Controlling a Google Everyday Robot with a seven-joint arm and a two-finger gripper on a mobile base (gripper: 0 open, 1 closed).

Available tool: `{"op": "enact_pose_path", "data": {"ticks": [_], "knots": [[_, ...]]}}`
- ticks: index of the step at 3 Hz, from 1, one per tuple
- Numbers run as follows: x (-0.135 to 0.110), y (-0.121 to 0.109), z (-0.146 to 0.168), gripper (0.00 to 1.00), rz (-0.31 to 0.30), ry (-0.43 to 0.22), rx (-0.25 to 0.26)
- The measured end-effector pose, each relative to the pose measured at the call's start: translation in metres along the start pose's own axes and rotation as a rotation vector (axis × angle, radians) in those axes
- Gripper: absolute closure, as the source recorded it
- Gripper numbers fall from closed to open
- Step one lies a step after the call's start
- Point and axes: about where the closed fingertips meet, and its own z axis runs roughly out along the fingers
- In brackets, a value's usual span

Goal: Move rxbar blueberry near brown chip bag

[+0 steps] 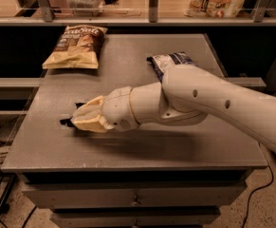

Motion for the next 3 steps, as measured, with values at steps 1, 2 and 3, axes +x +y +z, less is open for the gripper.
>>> {"op": "enact_pose_path", "data": {"ticks": [1, 2, 3], "knots": [[0.005, -0.029, -0.031, 1.00, 0.028, 0.000, 0.080], [0.011, -0.062, -0.051, 1.00, 0.042, -0.002, 0.138], [0.020, -0.100, -0.055, 1.00, 0.046, -0.013, 0.157]]}}
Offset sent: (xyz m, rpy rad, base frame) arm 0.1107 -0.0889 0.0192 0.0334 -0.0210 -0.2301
